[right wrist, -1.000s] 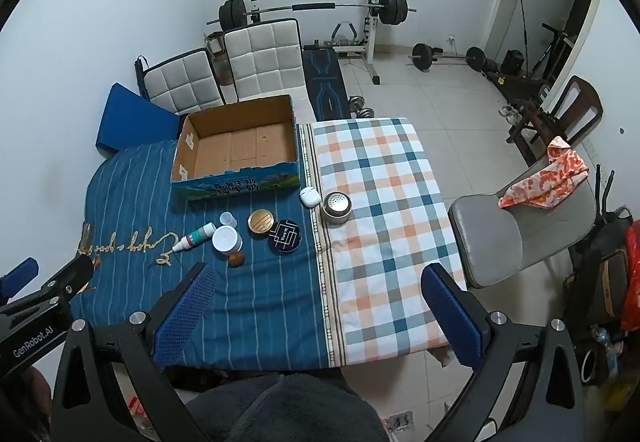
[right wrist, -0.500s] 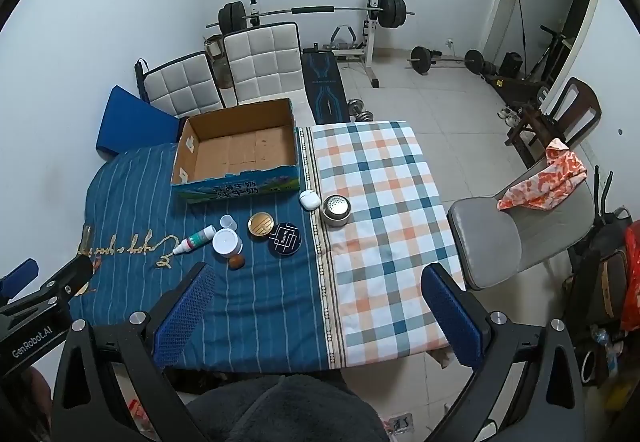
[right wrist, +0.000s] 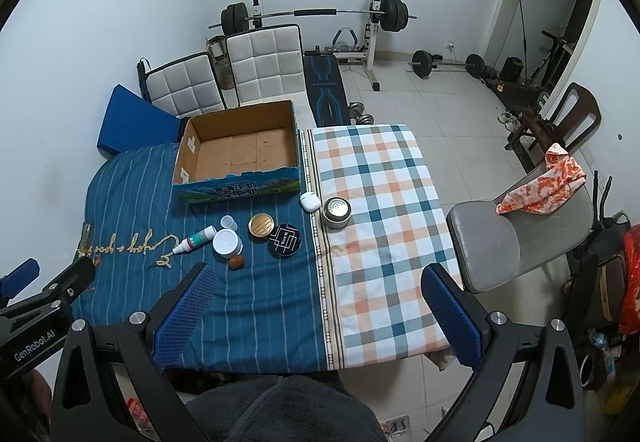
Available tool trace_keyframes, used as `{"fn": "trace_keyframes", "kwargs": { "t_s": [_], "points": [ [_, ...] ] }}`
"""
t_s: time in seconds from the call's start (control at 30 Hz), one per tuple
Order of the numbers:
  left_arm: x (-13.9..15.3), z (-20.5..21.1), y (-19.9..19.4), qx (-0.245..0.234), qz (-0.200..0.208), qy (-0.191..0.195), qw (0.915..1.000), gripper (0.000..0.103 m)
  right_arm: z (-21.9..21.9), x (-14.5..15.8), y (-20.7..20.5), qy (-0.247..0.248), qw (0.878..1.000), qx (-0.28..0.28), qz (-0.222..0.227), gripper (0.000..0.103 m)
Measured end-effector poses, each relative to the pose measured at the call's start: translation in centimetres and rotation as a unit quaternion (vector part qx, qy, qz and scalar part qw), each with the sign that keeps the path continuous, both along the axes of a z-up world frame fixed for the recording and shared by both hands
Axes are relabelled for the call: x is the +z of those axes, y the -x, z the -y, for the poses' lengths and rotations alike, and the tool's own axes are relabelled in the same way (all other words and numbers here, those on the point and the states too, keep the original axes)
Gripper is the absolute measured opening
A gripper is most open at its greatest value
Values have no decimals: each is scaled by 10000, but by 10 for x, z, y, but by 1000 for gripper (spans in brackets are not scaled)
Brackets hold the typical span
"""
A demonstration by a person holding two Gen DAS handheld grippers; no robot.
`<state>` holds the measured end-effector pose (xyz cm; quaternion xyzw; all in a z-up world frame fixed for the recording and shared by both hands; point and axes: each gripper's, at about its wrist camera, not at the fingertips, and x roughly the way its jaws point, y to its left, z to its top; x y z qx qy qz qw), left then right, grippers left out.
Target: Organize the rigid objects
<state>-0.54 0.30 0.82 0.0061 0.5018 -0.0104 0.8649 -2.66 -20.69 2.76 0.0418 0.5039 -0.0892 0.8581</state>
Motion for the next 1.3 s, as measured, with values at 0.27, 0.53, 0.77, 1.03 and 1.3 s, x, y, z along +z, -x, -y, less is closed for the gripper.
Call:
{"fn": "trace_keyframes", "kwargs": {
  "t_s": [0.27,0.53,0.77,1.03,1.3],
  "points": [
    [0,3,2,22,32,18,10000,103,1,8,0,39,10000,18,64,103],
    [0,3,3,12,62,20,10000,103,2,13,1,42,9999,17,127,103],
    [2,7,3,-2,78,26,10000,103,5,14,2,20,9998,19,172,103],
    [8,9,0,-28,139,12,9999,103,7,16,3,31,9997,-5,233,103],
    [8,6,0,-38,171,39,9998,103,7,17,2,54,9997,-7,253,103]
  ]
}}
